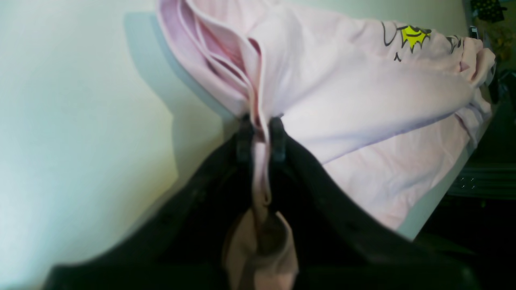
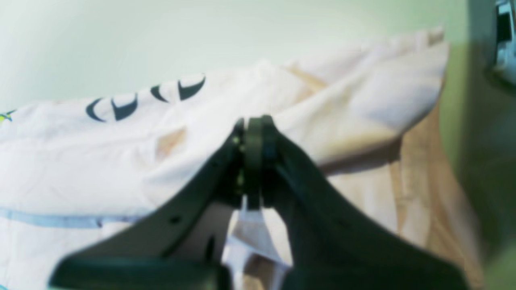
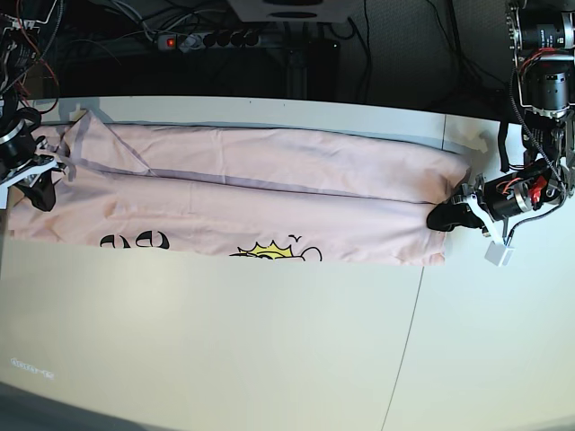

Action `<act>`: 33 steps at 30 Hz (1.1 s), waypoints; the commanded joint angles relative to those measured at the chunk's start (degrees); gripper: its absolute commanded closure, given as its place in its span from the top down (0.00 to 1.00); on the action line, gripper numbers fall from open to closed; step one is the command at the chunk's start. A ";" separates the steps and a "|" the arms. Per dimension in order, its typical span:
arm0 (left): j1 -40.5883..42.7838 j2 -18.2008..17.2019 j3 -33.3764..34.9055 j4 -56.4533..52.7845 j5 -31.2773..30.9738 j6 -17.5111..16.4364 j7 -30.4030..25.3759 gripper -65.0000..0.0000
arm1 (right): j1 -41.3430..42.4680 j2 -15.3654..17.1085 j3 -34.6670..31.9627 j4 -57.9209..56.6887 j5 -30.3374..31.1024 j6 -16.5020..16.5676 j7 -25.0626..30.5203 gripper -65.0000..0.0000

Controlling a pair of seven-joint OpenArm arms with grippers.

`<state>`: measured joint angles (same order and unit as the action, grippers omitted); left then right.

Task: Fold the T-shirt properly
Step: 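Regrasp the shirt end with the left gripper near the folded edge, then carry the grasped shirt end with the left gripper toward the right gripper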

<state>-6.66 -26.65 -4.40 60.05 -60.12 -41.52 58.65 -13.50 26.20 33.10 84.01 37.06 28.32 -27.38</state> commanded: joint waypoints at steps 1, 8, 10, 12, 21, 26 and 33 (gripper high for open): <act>-0.17 -1.84 -0.07 0.00 3.63 1.52 2.67 0.00 | 0.28 1.40 0.59 1.51 0.68 4.31 1.16 0.00; -1.20 -7.93 -0.70 0.00 3.82 1.52 2.89 0.00 | 0.31 1.42 1.51 2.58 0.63 4.28 0.98 0.00; -1.81 -9.68 -0.98 0.00 3.82 1.52 3.74 0.00 | 0.31 1.42 2.05 2.58 0.66 4.28 0.98 0.00; -2.49 -11.06 -0.98 0.04 3.72 1.52 5.38 0.00 | 0.31 1.42 2.51 2.58 0.66 4.31 0.98 0.00; -2.49 -12.39 -0.98 12.00 -4.22 1.52 15.45 0.00 | 0.42 1.42 2.95 2.58 0.22 4.28 1.01 0.00; -1.11 -11.52 -0.98 23.74 -3.93 1.52 16.85 0.00 | 0.48 1.42 2.95 2.58 0.20 4.28 1.01 0.00; 8.15 -6.56 -0.85 46.62 -0.42 1.52 15.93 0.00 | 2.45 1.44 2.95 2.58 -1.27 4.28 0.98 0.00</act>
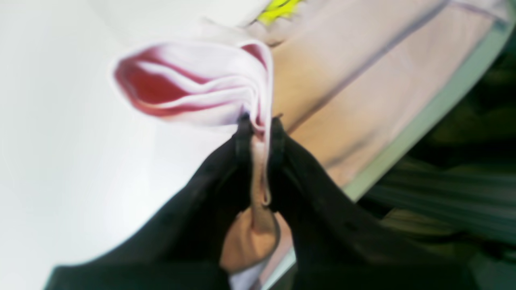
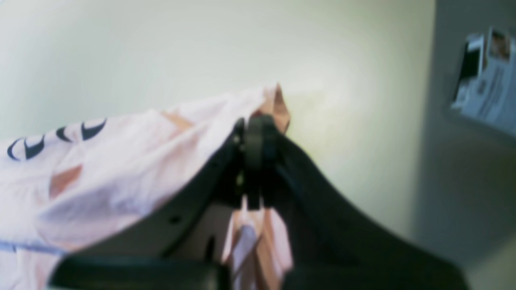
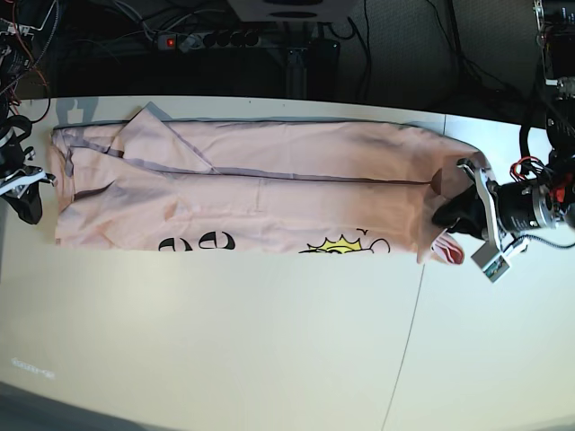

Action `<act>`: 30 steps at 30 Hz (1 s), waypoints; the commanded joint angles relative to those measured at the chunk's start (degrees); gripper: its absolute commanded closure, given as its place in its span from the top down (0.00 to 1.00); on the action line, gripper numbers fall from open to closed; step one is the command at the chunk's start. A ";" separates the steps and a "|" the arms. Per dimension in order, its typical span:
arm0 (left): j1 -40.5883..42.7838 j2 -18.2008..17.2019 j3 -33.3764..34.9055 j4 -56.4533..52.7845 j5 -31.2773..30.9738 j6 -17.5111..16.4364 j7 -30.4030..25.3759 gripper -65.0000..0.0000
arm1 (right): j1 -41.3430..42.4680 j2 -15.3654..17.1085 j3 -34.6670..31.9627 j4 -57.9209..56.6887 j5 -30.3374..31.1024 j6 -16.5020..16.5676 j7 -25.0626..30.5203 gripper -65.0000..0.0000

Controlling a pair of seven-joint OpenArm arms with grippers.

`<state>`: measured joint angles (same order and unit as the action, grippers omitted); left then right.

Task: Fold the T-shirt properly
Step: 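Carry the grasped shirt end with the left gripper toward the right gripper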

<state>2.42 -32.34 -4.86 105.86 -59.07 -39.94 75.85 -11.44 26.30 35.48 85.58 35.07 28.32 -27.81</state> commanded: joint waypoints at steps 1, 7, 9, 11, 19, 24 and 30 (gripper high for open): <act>0.85 0.22 -0.39 4.39 -0.68 -0.06 -2.19 0.00 | 0.48 1.33 0.57 1.01 0.74 4.28 1.42 0.00; 4.39 7.23 0.48 17.79 6.05 -0.06 -8.98 0.00 | 0.44 1.33 0.57 1.01 0.72 4.28 1.27 0.00; 4.26 9.49 1.40 17.86 8.04 -0.06 -9.77 0.00 | 0.28 1.33 0.57 1.01 0.72 4.28 0.85 0.00; 4.28 11.50 3.41 17.84 9.44 -0.06 -9.84 0.00 | 0.31 1.33 0.57 1.01 0.74 4.28 0.81 0.00; 4.26 19.43 19.30 17.70 27.74 4.70 -14.40 0.00 | 0.42 1.49 0.57 1.01 1.11 4.28 0.76 0.00; 2.93 25.35 26.34 15.82 39.67 8.94 -17.53 0.00 | 0.48 1.64 0.57 1.01 1.18 4.28 0.81 0.00; -2.21 30.18 32.92 4.85 52.04 15.67 -19.02 0.00 | 0.44 1.81 0.57 1.01 1.18 4.28 0.79 0.00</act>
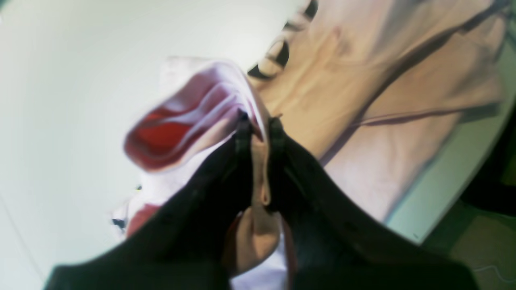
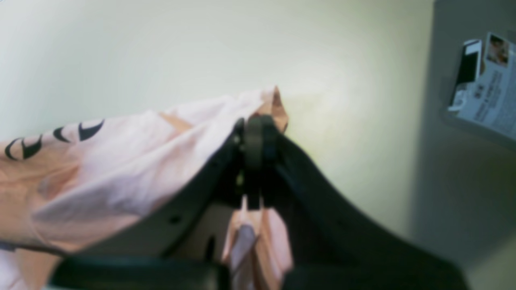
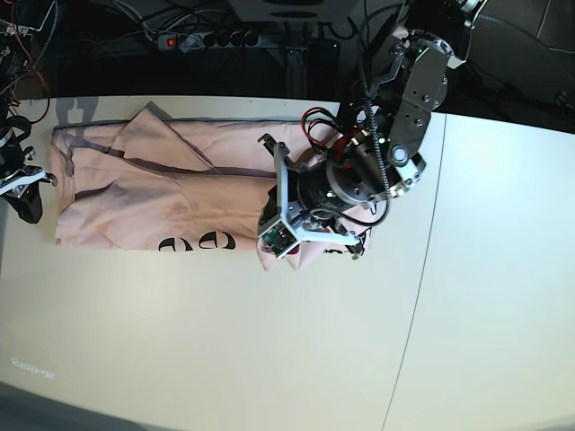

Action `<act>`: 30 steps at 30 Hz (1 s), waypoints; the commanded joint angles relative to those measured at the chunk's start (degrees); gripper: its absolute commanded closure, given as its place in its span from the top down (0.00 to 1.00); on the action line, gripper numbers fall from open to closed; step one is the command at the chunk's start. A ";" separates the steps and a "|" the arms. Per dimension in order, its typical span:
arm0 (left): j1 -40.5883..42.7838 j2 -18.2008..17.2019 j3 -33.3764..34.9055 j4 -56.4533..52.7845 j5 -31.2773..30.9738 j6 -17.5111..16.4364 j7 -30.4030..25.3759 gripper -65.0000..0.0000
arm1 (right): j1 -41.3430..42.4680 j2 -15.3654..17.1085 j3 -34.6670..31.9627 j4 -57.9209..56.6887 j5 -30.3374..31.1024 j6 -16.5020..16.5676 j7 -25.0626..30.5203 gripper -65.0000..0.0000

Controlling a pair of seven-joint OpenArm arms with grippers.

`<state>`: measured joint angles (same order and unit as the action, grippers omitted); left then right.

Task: Fold the T-shirt properly
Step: 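Carry the grasped shirt end with the left gripper toward the right gripper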

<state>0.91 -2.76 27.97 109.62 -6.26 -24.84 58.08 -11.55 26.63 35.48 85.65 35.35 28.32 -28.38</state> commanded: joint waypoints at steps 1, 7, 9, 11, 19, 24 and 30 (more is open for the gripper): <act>-1.31 1.27 1.42 -0.72 1.01 1.70 -1.07 0.00 | 0.57 1.73 0.57 0.94 0.92 4.28 1.38 0.00; -3.45 3.08 10.14 -5.11 7.65 7.19 0.87 0.00 | 0.55 4.02 0.57 0.94 1.09 4.28 1.38 0.00; -3.50 3.08 12.81 -5.11 8.70 8.35 0.79 0.00 | 0.57 4.74 0.57 0.94 1.11 4.28 1.38 0.00; -3.65 3.08 15.23 -5.11 9.03 9.62 0.87 0.00 | 0.57 5.25 0.57 0.94 1.07 4.28 1.38 0.00; -5.25 4.46 19.96 -5.14 9.75 10.75 0.76 0.00 | 0.57 5.60 0.57 0.94 1.11 4.28 1.38 0.00; -7.93 4.98 19.96 -6.97 9.44 10.73 -0.02 0.00 | 0.55 5.60 0.57 0.94 1.09 4.28 1.36 0.00; -10.29 5.01 19.98 -11.17 5.57 10.71 0.04 0.00 | 0.57 5.60 0.57 0.94 1.09 4.28 1.36 0.00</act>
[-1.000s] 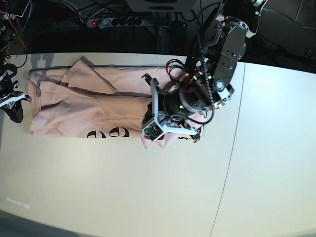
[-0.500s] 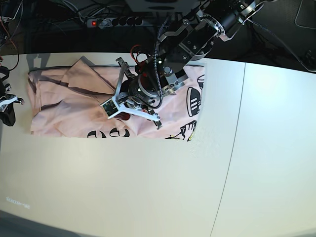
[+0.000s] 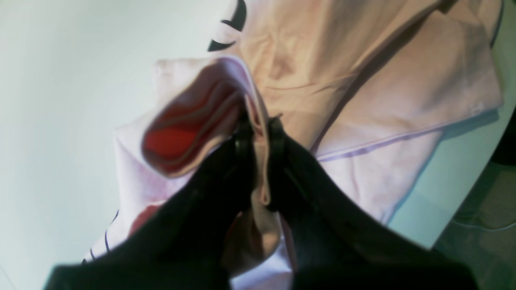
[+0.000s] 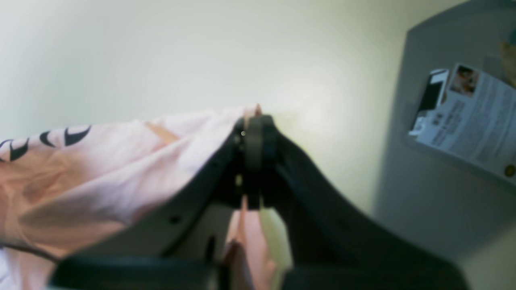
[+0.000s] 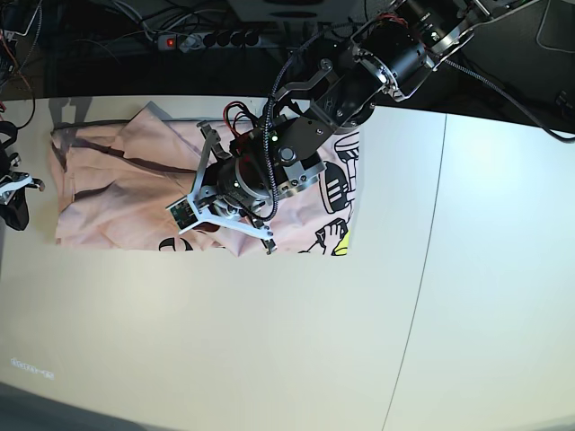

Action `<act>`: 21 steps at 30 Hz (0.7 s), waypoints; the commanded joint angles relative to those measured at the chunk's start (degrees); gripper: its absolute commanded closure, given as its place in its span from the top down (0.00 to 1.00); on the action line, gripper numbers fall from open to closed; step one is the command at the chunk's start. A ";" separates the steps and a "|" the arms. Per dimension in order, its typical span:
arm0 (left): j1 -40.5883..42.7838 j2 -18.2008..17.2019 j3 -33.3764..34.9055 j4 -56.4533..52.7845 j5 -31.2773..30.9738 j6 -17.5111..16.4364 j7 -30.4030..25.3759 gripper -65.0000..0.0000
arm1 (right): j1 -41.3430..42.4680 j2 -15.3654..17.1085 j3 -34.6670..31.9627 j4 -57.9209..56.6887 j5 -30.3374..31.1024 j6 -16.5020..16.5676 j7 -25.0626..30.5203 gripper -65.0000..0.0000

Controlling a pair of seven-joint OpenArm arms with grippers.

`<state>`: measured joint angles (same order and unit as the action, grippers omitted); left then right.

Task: Fold the T-shirt properly
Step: 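Carry the grasped shirt end with the left gripper toward the right gripper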

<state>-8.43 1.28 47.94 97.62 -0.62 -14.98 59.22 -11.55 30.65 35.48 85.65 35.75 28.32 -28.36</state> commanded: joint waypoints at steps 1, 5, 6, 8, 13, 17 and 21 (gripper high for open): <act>-0.94 0.94 0.00 0.76 -0.13 0.85 -1.05 0.00 | 0.55 1.57 0.57 0.94 0.70 4.28 1.33 0.00; -0.92 1.20 0.00 0.76 -2.34 0.85 -0.98 0.42 | 0.57 1.57 0.57 0.94 0.70 4.28 1.36 0.00; -0.92 1.57 0.00 0.76 -3.04 0.83 -1.07 0.50 | 0.55 1.57 0.57 0.94 0.68 4.28 1.33 0.00; -0.92 2.60 0.00 0.76 -4.85 0.83 -1.16 0.54 | 0.57 1.57 0.57 0.94 0.68 4.28 1.36 0.00; -0.92 6.78 0.48 0.76 -5.97 0.79 -1.16 0.54 | 0.55 1.57 0.57 0.94 0.68 4.28 1.33 0.00; -1.33 7.72 0.15 1.14 -3.72 0.87 -1.18 0.54 | 0.55 1.57 0.57 0.94 0.68 4.28 1.33 0.00; -2.25 7.72 -4.00 1.31 1.99 0.92 -1.29 0.46 | 0.55 1.57 0.57 0.94 0.68 4.28 1.33 0.00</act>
<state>-9.61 8.19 43.92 97.86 1.26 -14.94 59.05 -11.55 30.63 35.48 85.65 35.77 28.32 -28.38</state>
